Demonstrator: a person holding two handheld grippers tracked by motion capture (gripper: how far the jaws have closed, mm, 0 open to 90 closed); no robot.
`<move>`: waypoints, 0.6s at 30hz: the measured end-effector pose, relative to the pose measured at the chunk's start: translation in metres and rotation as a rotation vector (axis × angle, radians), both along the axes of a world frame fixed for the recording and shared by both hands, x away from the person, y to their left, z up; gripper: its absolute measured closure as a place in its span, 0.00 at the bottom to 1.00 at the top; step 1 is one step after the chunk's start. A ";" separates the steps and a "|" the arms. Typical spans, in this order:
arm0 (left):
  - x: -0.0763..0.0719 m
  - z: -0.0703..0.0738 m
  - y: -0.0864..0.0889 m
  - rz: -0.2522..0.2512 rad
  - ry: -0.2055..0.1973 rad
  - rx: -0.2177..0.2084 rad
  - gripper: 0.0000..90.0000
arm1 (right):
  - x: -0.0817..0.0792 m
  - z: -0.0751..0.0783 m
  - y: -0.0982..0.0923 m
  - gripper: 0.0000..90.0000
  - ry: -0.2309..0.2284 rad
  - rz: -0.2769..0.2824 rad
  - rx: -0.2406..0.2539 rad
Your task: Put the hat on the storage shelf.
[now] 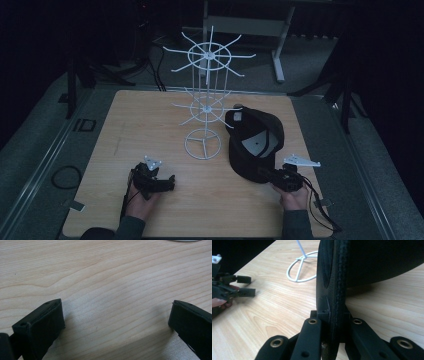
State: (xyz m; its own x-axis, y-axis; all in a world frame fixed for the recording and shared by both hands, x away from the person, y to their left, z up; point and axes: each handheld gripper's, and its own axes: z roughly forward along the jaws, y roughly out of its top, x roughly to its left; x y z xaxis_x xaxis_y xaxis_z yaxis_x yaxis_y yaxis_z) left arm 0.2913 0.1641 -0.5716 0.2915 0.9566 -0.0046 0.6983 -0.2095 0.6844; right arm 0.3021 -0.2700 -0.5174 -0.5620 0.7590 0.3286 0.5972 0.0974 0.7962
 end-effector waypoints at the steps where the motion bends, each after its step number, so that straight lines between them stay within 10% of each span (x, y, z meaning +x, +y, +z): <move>1: 0.000 0.000 0.000 0.000 0.000 0.000 0.00 | 0.000 0.000 0.000 0.96 0.000 0.000 0.000; 18: 0.000 0.000 0.000 -0.001 0.000 0.000 0.00 | -0.007 0.008 -0.013 0.96 -0.057 -0.116 -0.059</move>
